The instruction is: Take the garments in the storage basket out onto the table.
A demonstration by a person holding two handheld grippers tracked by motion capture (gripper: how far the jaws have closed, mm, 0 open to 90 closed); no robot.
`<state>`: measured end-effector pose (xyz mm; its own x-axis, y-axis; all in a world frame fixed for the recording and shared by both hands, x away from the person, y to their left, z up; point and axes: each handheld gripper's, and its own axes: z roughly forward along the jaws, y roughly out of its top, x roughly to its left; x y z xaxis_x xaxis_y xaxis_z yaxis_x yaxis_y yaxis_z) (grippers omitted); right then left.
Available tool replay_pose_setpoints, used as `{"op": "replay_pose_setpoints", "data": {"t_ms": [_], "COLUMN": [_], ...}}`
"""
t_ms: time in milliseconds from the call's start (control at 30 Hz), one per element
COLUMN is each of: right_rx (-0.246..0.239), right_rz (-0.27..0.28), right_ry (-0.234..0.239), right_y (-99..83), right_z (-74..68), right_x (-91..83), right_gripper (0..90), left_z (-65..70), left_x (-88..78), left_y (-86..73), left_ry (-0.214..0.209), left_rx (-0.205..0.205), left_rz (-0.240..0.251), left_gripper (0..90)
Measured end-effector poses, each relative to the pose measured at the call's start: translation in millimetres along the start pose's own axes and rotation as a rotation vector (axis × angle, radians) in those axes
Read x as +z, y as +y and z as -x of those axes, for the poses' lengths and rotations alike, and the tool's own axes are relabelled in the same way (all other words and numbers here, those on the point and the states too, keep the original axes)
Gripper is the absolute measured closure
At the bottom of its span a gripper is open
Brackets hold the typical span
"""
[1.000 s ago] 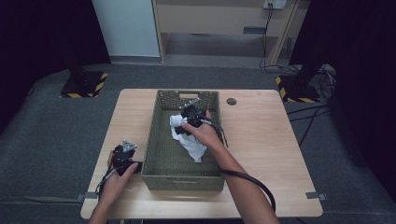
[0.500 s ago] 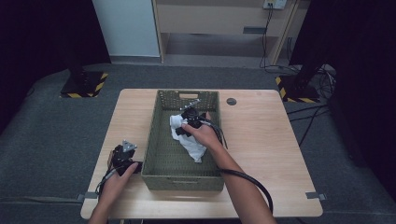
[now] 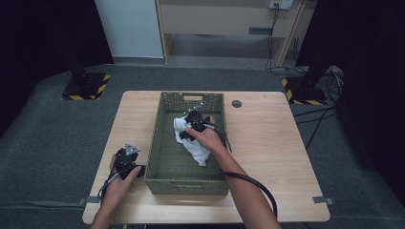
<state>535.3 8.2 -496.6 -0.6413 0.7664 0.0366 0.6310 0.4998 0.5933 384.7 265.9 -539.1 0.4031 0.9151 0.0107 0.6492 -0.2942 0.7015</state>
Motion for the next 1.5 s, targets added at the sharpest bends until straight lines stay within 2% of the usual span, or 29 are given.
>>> {"op": "replay_pose_setpoints", "data": {"t_ms": [333, 700, 1200, 1333, 1400, 1500], "right_rx": [0.002, 0.017, 0.013, -0.015, -0.028, -0.019], "right_rz": [-0.018, -0.041, -0.067, -0.083, -0.093, -0.107], "right_ry": [-0.005, 0.011, -0.012, -0.010, -0.008, 0.015], "right_y": [-2.2, -7.8, -11.3, -10.6, -9.8, -7.5], "right_z": [0.4, -1.1, -4.0, -4.6, -3.3, -0.6], "right_x": [5.0, 12.7, 19.1, 17.6, 14.7, 8.6], "right_gripper": [2.3, 2.3, 1.1, 8.4, 16.4, 30.5], "left_z": [0.1, 0.1, 0.1, 0.1, 0.1, 0.1], "left_x": [0.1, 0.1, 0.0, 0.1, 0.1, 0.1], "left_y": [0.0, 0.0, 0.0, 0.0, 0.0, 0.0], "left_ry": [0.000, 0.000, 0.000, 0.000, 0.000, 0.000], "left_rx": [-0.001, -0.002, -0.001, -0.001, -0.001, -0.001], "left_rz": [0.001, 0.001, 0.001, 0.001, 0.001, 0.001], "left_gripper": [0.0, 0.0, 0.0, 0.0, 0.0, 0.0]}}
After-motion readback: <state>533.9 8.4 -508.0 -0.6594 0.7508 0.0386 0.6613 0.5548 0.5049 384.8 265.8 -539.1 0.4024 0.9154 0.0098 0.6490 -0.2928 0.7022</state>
